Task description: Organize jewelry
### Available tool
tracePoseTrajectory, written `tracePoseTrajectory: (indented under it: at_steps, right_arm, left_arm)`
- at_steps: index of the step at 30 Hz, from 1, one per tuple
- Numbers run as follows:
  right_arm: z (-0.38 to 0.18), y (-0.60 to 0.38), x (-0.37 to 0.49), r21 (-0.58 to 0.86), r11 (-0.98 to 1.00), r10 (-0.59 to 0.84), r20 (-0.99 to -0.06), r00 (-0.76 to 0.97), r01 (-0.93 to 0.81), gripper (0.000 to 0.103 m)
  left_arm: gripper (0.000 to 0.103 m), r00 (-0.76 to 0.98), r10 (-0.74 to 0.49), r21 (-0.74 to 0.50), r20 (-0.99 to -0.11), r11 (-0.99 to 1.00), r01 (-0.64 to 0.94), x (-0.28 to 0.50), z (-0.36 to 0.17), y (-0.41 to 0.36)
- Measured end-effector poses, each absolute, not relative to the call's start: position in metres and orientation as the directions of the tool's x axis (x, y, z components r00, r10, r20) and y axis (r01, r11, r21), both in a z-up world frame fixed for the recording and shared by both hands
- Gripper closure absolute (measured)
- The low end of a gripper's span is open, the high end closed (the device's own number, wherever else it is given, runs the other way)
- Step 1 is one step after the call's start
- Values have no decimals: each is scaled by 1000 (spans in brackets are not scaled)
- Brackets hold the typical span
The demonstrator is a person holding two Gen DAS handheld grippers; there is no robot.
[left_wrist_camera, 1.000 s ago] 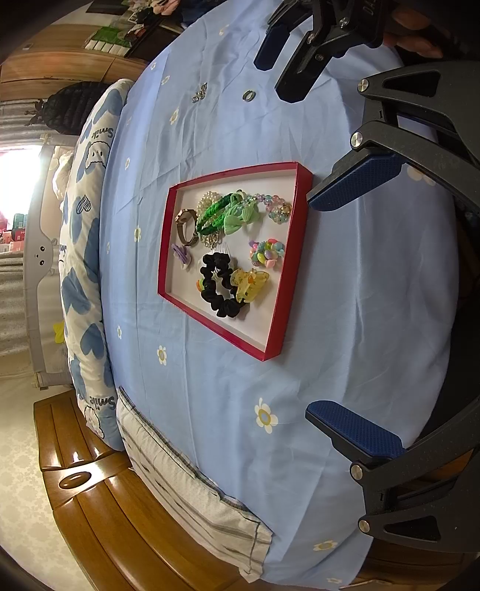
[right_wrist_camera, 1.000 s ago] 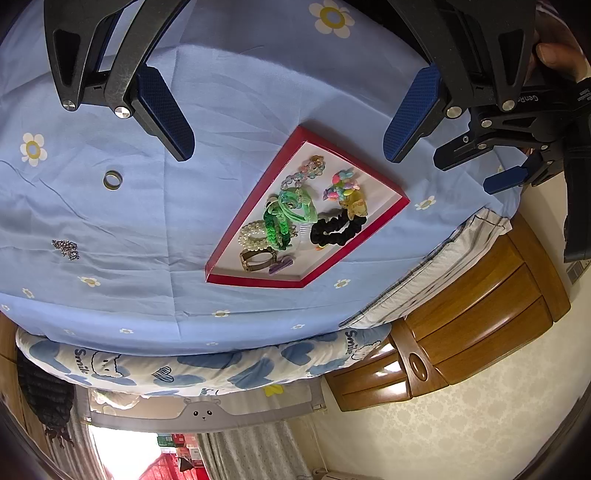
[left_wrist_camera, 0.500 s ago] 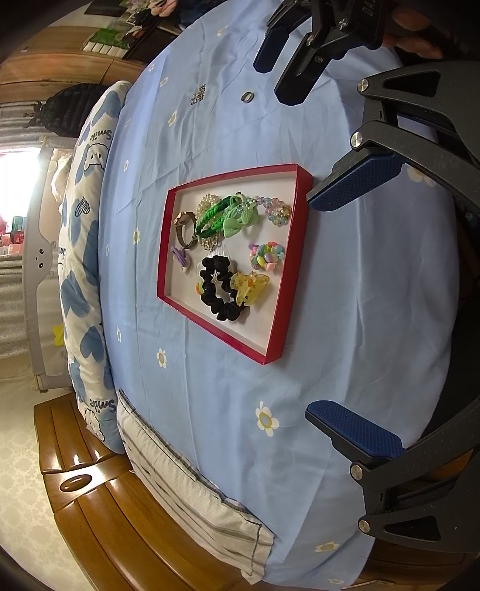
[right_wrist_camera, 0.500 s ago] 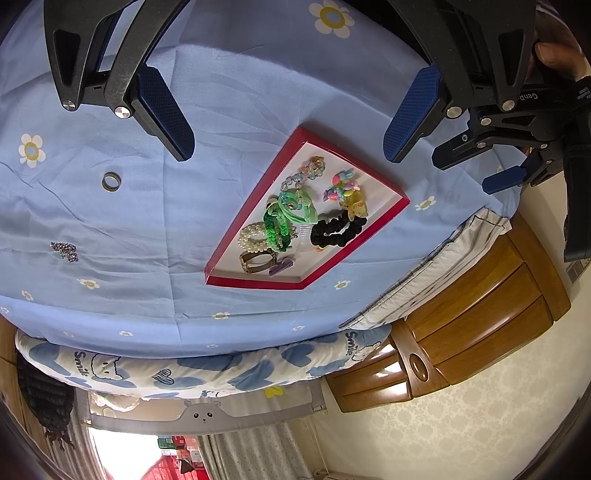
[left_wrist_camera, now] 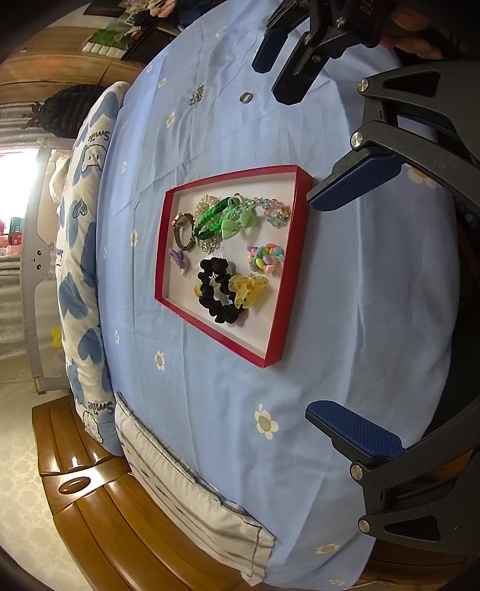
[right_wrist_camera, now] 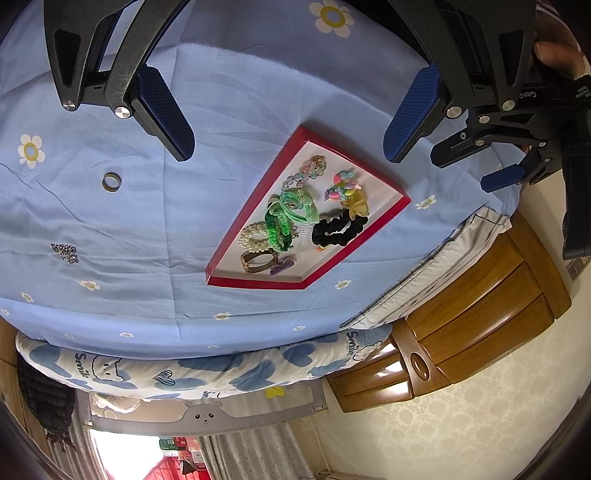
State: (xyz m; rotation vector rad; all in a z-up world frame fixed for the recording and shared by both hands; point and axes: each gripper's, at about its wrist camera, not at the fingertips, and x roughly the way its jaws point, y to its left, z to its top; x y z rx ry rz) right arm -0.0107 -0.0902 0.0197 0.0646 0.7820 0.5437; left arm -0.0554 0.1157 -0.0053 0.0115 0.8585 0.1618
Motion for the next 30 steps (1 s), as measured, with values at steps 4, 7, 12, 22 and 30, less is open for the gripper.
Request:
tracePoseTrajectory:
  at_steps: [4,7,12,22,30]
  right_arm:
    - [19,-90,-10,253,862,487,-654,579,-440,0]
    - [19,-91,-10,254,862,487,-654,579,-438,0]
    - [18,-90,-9,257,864,485,-656,578,-434,0]
    - [16,-91,-7,264,864,486,-660,573,-429,0]
    - [13,-91,-4,269,866,484,-666,568,-422,0]
  left_arm:
    - [0,642,144,75,-753,988,-134,-54,-6,115]
    - [0,640,143,74,-755,988,-133,-53,-7,116]
    - [0,637,142,75,-758,988,-132,-52,-8,116]
    - [0,635,142,74,-759,988,-132,-50,-9,116]
    - [0,624,128,60,-770,990,-130,-44,-15,119]
